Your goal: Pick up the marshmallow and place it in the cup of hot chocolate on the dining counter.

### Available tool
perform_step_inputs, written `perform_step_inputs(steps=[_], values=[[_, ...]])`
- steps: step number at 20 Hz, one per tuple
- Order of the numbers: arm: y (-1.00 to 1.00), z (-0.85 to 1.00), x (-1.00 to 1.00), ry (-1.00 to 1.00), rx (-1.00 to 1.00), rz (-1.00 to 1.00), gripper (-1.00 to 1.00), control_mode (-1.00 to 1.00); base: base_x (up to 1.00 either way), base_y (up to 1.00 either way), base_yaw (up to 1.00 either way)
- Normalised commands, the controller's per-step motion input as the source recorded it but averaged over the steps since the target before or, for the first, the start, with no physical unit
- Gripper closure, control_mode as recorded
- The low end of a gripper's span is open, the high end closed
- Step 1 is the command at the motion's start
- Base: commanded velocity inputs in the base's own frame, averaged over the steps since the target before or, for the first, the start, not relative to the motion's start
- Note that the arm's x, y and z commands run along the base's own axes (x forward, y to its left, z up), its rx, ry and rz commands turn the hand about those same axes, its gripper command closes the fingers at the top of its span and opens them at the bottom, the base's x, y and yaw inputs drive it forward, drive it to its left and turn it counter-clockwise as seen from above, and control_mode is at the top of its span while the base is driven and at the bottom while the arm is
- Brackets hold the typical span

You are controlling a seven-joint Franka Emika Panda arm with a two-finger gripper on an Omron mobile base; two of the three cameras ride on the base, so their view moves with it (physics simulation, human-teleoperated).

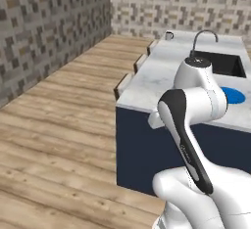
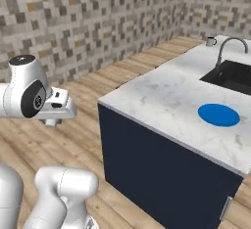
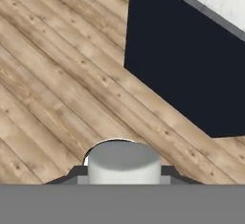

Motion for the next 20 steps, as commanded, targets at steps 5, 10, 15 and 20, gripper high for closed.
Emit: perform_step_inputs(steps=[5,10,15,20], values=[[0.0,0.0,0.0,0.0,0.0,0.0,1.0,1.0,0.25,1.0,-0.34],[0.0,0.0,0.0,0.0,0.0,0.0,1.0,1.0,0.19,1.0,-0.34],[0.0,0.0,0.0,0.0,0.0,0.0,1.0,1.0,0.18,1.0,-0.35],[0.0,0.0,0.0,0.0,0.0,0.0,1.0,1.0,0.18,1.0,-0.36]])
